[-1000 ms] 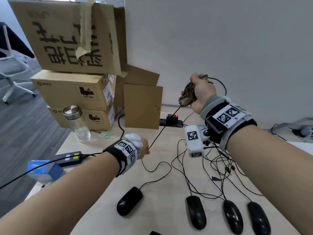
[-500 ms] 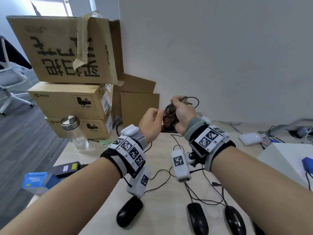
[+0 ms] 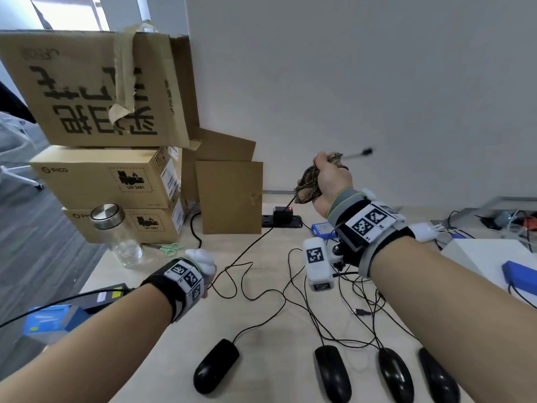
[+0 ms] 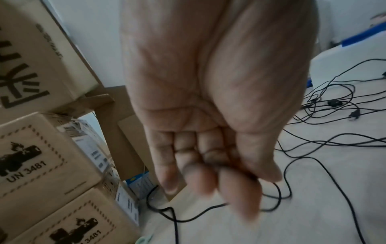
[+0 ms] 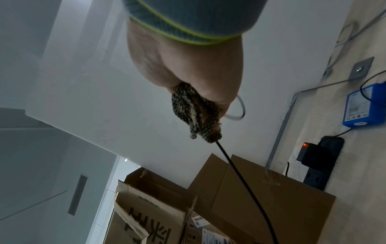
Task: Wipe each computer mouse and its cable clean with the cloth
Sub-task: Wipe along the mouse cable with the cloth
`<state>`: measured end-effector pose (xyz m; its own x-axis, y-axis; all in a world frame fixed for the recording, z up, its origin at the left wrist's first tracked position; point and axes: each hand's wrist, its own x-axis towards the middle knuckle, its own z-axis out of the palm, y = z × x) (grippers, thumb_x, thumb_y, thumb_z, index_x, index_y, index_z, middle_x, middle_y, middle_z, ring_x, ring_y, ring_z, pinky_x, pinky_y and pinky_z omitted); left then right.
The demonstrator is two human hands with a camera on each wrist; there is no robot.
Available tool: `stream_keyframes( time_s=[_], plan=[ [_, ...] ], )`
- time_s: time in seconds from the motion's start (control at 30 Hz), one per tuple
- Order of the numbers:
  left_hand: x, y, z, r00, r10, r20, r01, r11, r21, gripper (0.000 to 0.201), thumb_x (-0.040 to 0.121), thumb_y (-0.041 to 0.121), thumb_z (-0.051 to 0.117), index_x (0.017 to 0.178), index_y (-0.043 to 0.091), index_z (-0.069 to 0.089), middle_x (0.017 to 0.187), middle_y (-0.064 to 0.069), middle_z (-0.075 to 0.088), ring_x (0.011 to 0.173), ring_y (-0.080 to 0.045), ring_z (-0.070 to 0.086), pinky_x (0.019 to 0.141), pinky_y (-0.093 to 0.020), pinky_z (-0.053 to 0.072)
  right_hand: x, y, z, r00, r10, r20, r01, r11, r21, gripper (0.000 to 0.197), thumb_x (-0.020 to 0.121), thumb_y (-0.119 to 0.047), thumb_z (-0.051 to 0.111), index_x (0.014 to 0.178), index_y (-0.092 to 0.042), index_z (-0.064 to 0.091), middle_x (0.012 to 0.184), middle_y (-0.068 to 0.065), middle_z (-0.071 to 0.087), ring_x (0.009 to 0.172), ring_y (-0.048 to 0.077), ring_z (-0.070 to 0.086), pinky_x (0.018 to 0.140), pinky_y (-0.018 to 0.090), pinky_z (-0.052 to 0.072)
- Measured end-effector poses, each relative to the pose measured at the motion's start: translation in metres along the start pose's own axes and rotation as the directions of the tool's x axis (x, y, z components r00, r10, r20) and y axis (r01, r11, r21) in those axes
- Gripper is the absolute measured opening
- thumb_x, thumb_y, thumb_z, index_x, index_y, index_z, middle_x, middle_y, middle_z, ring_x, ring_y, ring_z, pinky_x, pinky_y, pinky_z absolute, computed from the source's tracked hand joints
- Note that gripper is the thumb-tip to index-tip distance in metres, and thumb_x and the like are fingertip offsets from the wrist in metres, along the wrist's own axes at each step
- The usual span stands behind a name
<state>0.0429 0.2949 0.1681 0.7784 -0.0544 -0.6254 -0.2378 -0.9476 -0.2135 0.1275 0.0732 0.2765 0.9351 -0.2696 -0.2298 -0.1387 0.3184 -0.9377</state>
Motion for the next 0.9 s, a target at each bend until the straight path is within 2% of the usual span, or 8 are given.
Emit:
stream_keyframes(
  time_s=[0.13,0.23,0.3,0.4,0.47,0.53,0.67,0.9],
  plan=[
    [-0.006,0.005,-0.036,0.984,0.046,-0.173,-0.052,0.998,-0.028,0.045,0.100,0.035,0.048,0.140,0.015,0.045,0.143,-0.004,0.048,0.129,-0.025,0.049,0.100,-0.032,0.039,-0.010,0.013,0.007,0.997,0.059,0.054,-0.059,0.998,0.001,0.028,0.096,-0.032,0.058,0.086,-0.007,0.050,0.070,0.013,0.052,0.057,0.029,0.056,0.041,0.029,0.042],
    [-0.009,0.023,-0.068,0.864,-0.025,-0.503,-0.222,0.878,-0.425,0.042,0.096,0.014,0.045,0.138,0.017,0.043,0.135,-0.005,0.056,0.119,-0.025,0.057,0.099,-0.036,0.046,-0.015,0.027,0.015,0.997,0.064,0.047,-0.063,0.998,-0.017,0.032,0.091,-0.038,0.062,0.090,-0.007,0.055,0.086,0.016,0.058,0.076,0.034,0.062,0.055,0.038,0.048],
    [-0.009,0.038,-0.079,0.808,-0.131,-0.574,-0.441,0.510,-0.739,0.037,0.096,0.013,0.043,0.132,0.019,0.047,0.117,-0.002,0.068,0.108,-0.021,0.063,0.090,-0.032,0.048,-0.018,0.032,0.015,0.997,0.064,0.054,-0.063,0.998,-0.015,0.030,0.093,-0.036,0.061,0.088,-0.007,0.057,0.083,0.015,0.061,0.076,0.032,0.064,0.063,0.043,0.053],
    [-0.020,0.064,-0.089,0.901,-0.047,-0.430,-0.432,-0.162,-0.887,0.012,0.101,0.018,0.040,0.104,0.017,0.052,0.074,-0.008,0.066,0.068,-0.022,0.062,0.076,-0.036,0.046,-0.021,0.034,0.014,0.993,0.096,0.069,-0.096,0.995,-0.010,0.028,0.095,-0.031,0.060,0.084,-0.006,0.057,0.073,0.011,0.062,0.070,0.030,0.064,0.076,0.053,0.055],
    [-0.020,0.069,-0.092,0.918,-0.069,-0.391,-0.393,-0.307,-0.867,0.022,0.103,0.026,0.037,0.087,0.014,0.047,0.063,-0.006,0.047,0.053,-0.018,0.045,0.062,-0.034,0.045,-0.020,0.035,0.012,0.991,0.102,0.081,-0.102,0.995,-0.010,0.028,0.095,-0.031,0.060,0.085,-0.005,0.058,0.076,0.013,0.065,0.073,0.032,0.066,0.082,0.058,0.055],
    [-0.012,0.061,-0.088,0.876,-0.222,-0.429,-0.465,-0.152,-0.872,0.035,0.102,0.040,0.039,0.082,0.013,0.049,0.063,-0.003,0.042,0.053,-0.016,0.039,0.051,-0.026,0.036,-0.020,0.033,0.011,0.993,0.096,0.074,-0.096,0.995,0.004,0.027,0.093,-0.032,0.062,0.088,-0.005,0.059,0.083,0.015,0.065,0.078,0.034,0.068,0.082,0.059,0.054],
    [0.003,0.035,-0.069,0.656,-0.218,-0.723,-0.545,0.526,-0.653,0.038,0.098,0.039,0.052,0.069,0.014,0.059,0.063,-0.001,0.057,0.059,-0.019,0.050,0.052,-0.027,0.039,-0.014,0.029,0.006,0.998,0.068,0.002,-0.068,0.997,0.020,0.026,0.093,-0.032,0.063,0.089,-0.007,0.057,0.080,0.011,0.057,0.077,0.031,0.061,0.057,0.040,0.053],
    [0.004,0.008,-0.032,0.961,0.131,-0.244,-0.155,0.984,-0.084,0.039,0.098,0.046,0.049,0.093,0.012,0.067,0.096,-0.005,0.067,0.084,-0.025,0.062,0.068,-0.029,0.042,-0.009,0.024,-0.004,0.996,0.072,-0.049,-0.074,0.996,-0.046,0.026,0.098,-0.031,0.055,0.083,-0.009,0.051,0.079,0.009,0.051,0.038,0.020,0.052,0.046,0.030,0.047]
  ],
)
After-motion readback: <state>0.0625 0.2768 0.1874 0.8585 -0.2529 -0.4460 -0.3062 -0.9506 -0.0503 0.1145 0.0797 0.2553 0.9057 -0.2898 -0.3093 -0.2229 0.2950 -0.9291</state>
